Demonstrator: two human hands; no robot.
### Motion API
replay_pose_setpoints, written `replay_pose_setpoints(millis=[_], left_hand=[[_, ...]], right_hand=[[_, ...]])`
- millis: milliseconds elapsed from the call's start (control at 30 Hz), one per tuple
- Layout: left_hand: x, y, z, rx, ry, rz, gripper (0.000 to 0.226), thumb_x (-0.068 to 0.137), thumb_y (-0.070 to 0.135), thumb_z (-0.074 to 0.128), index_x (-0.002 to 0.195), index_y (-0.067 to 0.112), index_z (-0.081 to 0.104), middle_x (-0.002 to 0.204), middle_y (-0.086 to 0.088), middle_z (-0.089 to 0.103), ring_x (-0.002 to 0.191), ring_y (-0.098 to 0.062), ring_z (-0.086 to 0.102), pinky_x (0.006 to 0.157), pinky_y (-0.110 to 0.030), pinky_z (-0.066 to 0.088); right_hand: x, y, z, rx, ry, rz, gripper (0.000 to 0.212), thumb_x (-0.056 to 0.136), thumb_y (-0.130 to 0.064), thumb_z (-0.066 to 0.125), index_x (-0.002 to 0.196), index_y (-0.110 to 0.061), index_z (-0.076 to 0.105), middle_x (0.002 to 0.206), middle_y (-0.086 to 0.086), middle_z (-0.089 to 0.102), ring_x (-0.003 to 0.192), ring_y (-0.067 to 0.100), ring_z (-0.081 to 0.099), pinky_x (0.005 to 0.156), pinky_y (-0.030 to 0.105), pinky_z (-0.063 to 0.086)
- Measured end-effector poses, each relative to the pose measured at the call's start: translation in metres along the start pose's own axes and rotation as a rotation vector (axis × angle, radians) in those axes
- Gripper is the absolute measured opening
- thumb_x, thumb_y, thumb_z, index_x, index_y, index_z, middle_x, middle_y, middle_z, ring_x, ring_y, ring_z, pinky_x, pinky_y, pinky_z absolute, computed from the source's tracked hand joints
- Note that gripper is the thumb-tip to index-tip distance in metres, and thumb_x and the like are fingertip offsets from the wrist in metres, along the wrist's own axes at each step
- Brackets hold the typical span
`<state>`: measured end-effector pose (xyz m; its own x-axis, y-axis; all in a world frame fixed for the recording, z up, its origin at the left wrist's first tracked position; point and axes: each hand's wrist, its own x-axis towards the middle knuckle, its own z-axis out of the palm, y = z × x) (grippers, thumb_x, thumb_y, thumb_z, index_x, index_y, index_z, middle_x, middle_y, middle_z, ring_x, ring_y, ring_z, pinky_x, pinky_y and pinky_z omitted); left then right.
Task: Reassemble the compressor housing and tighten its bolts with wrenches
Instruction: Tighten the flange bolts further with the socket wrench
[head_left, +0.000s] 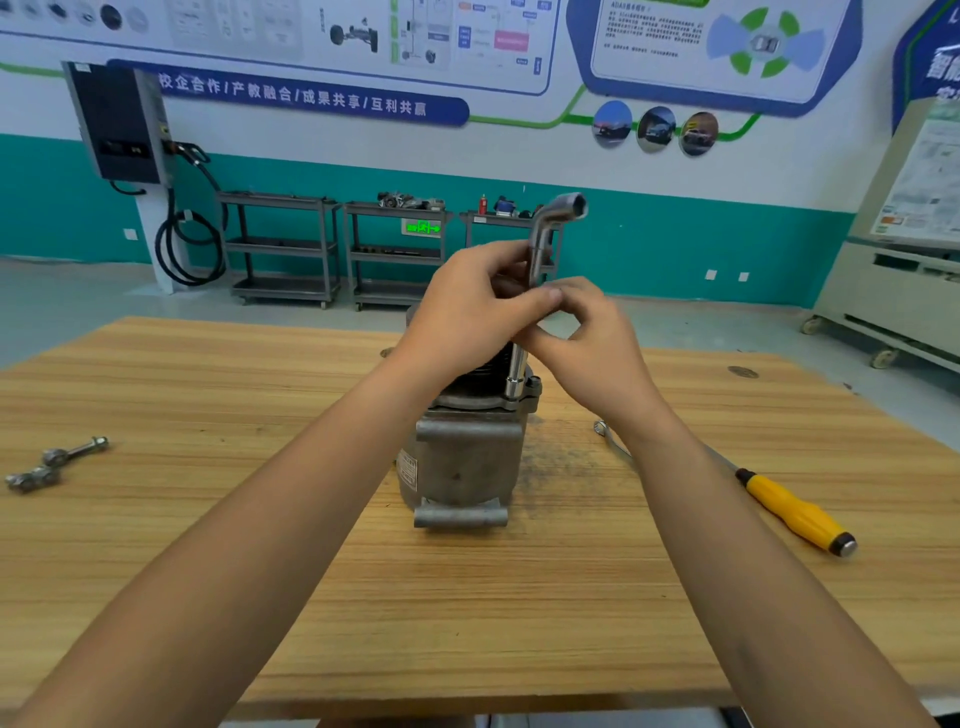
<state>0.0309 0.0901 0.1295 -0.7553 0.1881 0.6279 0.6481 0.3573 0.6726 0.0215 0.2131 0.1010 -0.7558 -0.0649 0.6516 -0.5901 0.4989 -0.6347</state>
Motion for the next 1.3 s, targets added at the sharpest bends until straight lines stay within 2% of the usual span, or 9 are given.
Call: replay_pose_setpoints(millis=[133,300,400,500,700,833,933,1067,1300], left_hand=[[0.002,-0.002,0.001,-0.053,0.082,-0.032,0.036,0.081,0.01,0.069,0.117,0.011,0.063,0.094,-0.003,0.068,0.091,-0.016,0.065,0.086,-0.032,0.054],[0.001,-0.005,-0.005,-0.135,0.016,-0.039,0.032,0.088,-0.002,0.055,0.116,0.011,0.06,0.087,0.012,0.063,0.078,0.01,0.062,0.07,-0.006,0.048],[-0.001,-0.002,-0.003,-0.048,0.0,-0.003,0.02,0.088,0.009,0.059,0.101,0.023,0.063,0.087,0.012,0.065,0.083,0.003,0.063,0.075,-0.016,0.052],[0.0,-0.003,-0.001,-0.009,0.053,-0.012,0.025,0.083,0.014,0.067,0.108,0.017,0.066,0.087,0.002,0.067,0.087,-0.012,0.065,0.081,-0.028,0.053],[0.002,-0.003,-0.007,-0.088,-0.057,-0.02,0.031,0.089,-0.003,0.052,0.117,0.009,0.059,0.085,0.017,0.06,0.073,0.018,0.058,0.069,-0.003,0.046],[0.0,0.0,-0.002,-0.042,-0.067,-0.01,0.02,0.088,0.01,0.059,0.096,0.028,0.058,0.085,0.016,0.062,0.079,0.006,0.062,0.075,-0.014,0.051],[0.0,-0.002,0.0,0.032,0.064,-0.037,0.025,0.084,0.014,0.066,0.109,0.017,0.064,0.086,0.001,0.065,0.087,-0.014,0.064,0.082,-0.029,0.053],[0.0,0.001,-0.004,-0.015,0.009,-0.066,0.032,0.086,0.009,0.064,0.117,0.008,0.061,0.09,0.004,0.063,0.09,-0.009,0.062,0.08,-0.017,0.05],[0.004,0.003,-0.007,0.305,-0.017,-0.009,0.035,0.089,0.028,0.06,0.122,0.016,0.058,0.105,0.002,0.054,0.095,-0.008,0.051,0.079,-0.018,0.038]], right_hand=[[-0.001,0.0,0.0,-0.043,-0.034,0.02,0.013,0.081,-0.026,0.069,0.093,-0.028,0.064,0.104,-0.004,0.057,0.109,0.017,0.052,0.1,0.046,0.038],[0.001,0.003,-0.001,0.028,-0.177,-0.025,0.017,0.092,-0.007,0.055,0.092,-0.002,0.07,0.102,0.002,0.062,0.097,0.006,0.052,0.087,0.016,0.039],[-0.001,0.005,0.002,0.009,-0.059,-0.002,0.006,0.087,-0.017,0.064,0.086,-0.014,0.069,0.092,-0.009,0.06,0.095,0.006,0.053,0.083,0.018,0.041],[-0.003,0.008,0.002,0.05,0.011,0.015,0.015,0.077,-0.025,0.073,0.085,-0.014,0.068,0.092,-0.008,0.059,0.091,0.004,0.054,0.077,0.009,0.04],[-0.001,0.006,-0.003,0.127,-0.216,-0.014,0.025,0.091,-0.01,0.057,0.092,-0.033,0.064,0.113,-0.011,0.058,0.114,0.01,0.049,0.096,0.019,0.037],[-0.002,0.007,-0.002,0.084,-0.081,-0.007,0.016,0.087,-0.015,0.065,0.086,-0.03,0.066,0.102,-0.006,0.063,0.104,0.01,0.056,0.089,0.019,0.041],[-0.004,0.007,-0.004,0.072,-0.041,-0.004,0.013,0.077,-0.022,0.074,0.074,-0.026,0.061,0.097,-0.006,0.062,0.1,0.007,0.055,0.086,0.014,0.039],[-0.001,0.004,-0.01,0.079,-0.246,0.021,0.015,0.088,-0.02,0.063,0.091,-0.035,0.061,0.114,-0.007,0.058,0.114,0.009,0.049,0.098,0.023,0.037],[-0.003,0.008,-0.009,0.157,-0.23,0.051,0.01,0.09,-0.011,0.059,0.093,-0.017,0.066,0.109,-0.002,0.061,0.103,0.003,0.054,0.083,0.001,0.037]])
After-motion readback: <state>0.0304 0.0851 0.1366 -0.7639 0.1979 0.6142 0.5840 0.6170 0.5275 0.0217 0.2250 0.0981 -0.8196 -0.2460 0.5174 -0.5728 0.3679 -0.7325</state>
